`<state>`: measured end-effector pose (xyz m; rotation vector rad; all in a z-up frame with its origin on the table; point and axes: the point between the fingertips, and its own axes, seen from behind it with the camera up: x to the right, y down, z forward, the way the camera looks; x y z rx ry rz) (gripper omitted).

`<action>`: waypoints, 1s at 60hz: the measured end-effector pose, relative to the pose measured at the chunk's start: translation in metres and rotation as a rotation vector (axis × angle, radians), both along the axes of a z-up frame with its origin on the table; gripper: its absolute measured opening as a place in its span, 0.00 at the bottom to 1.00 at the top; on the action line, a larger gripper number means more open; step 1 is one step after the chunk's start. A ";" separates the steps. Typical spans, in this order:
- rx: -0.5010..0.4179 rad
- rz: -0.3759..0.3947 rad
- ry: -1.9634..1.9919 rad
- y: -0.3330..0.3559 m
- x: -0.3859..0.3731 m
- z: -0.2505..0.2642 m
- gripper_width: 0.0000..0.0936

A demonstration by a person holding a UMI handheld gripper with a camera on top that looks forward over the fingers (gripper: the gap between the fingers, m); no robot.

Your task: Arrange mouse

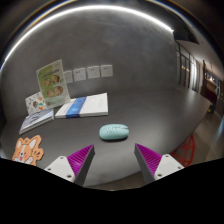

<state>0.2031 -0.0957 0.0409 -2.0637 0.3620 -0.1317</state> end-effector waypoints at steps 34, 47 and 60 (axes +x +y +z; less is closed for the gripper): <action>-0.075 -0.159 -0.034 0.119 0.035 -0.049 0.92; -0.092 -0.064 -0.031 0.157 0.029 -0.050 0.91; -0.115 0.114 -0.003 0.183 0.004 -0.055 0.91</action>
